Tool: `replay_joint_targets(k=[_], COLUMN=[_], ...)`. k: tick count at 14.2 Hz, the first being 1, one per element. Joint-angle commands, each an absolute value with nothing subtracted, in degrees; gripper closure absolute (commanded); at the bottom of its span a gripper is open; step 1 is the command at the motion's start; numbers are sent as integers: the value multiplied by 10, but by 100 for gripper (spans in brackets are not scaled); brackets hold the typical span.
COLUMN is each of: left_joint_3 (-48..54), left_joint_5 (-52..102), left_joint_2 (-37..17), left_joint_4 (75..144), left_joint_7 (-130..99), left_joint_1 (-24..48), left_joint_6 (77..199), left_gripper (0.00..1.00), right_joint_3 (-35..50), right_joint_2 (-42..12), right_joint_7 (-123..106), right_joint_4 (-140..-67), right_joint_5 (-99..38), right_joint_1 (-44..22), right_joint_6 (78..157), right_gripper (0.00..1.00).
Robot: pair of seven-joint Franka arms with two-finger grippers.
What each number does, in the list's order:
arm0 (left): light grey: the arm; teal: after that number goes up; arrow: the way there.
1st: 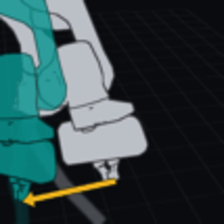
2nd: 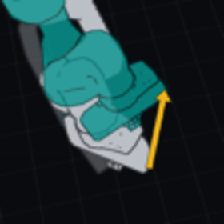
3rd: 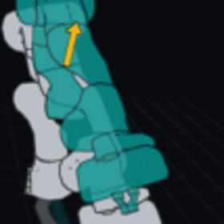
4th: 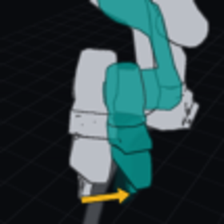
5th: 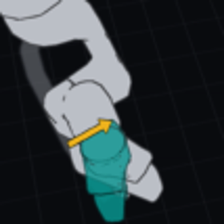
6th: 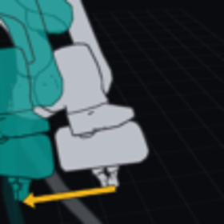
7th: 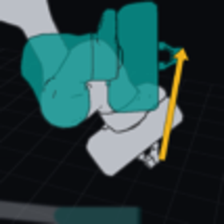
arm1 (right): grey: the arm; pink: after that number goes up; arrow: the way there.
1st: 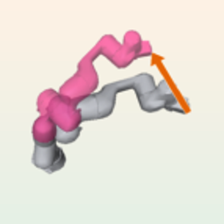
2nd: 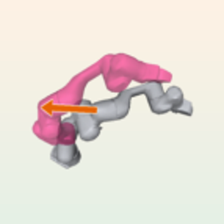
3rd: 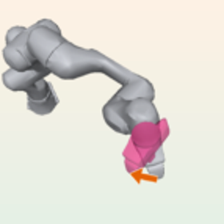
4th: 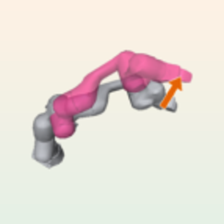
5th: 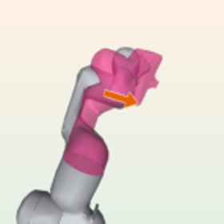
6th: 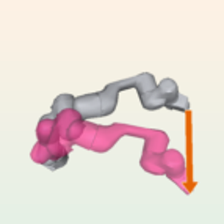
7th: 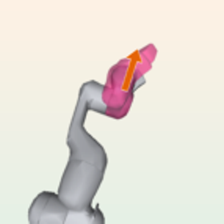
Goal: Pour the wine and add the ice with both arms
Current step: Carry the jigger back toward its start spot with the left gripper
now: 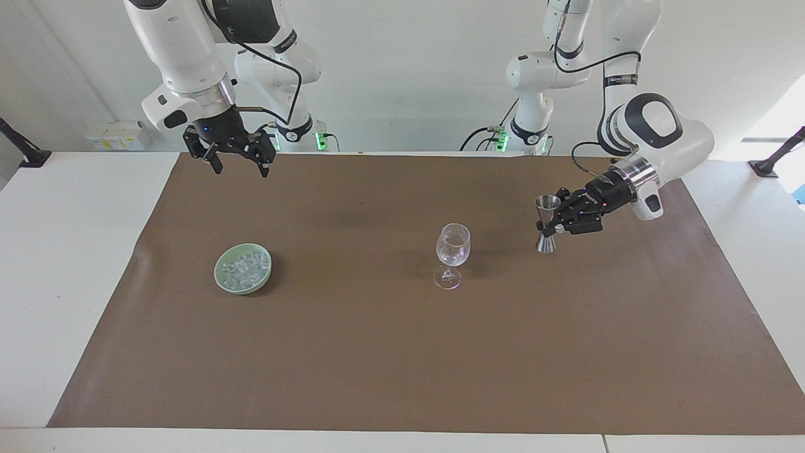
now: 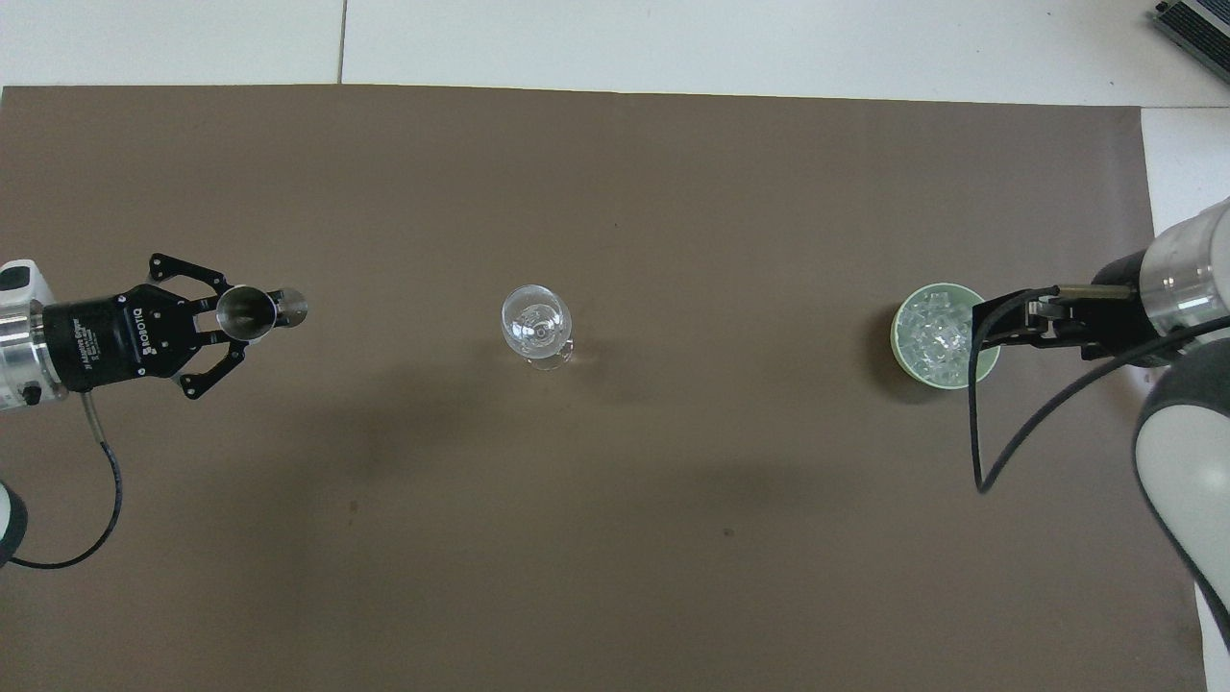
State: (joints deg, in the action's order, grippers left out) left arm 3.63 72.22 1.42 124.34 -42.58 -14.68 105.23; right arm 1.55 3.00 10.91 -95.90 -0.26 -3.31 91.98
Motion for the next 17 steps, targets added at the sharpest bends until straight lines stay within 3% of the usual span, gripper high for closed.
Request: replay_joint_targets(k=[1,9,17], left_joint_3=[40,40,40], left_joint_5=[712,695,679], left_joint_2=[-4,-87,-136], left_joint_4=[1250,1230,1227], left_joint_7=[-434,-434,-428], left_joint_1=[-193,-243,-257], left_joint_6=[1008,1001,1009], left_gripper=[100,100,100], right_joint_3=[19,19,15], right_joint_2=[35,35,35], right_joint_7=[92,91,96], right_joint_4=[-962,-962,-963], right_joint_5=[-16,-16,-16], right_joint_1=[-23,-23,-17], right_joint_6=[911,911,921], right_gripper=[0,0,0])
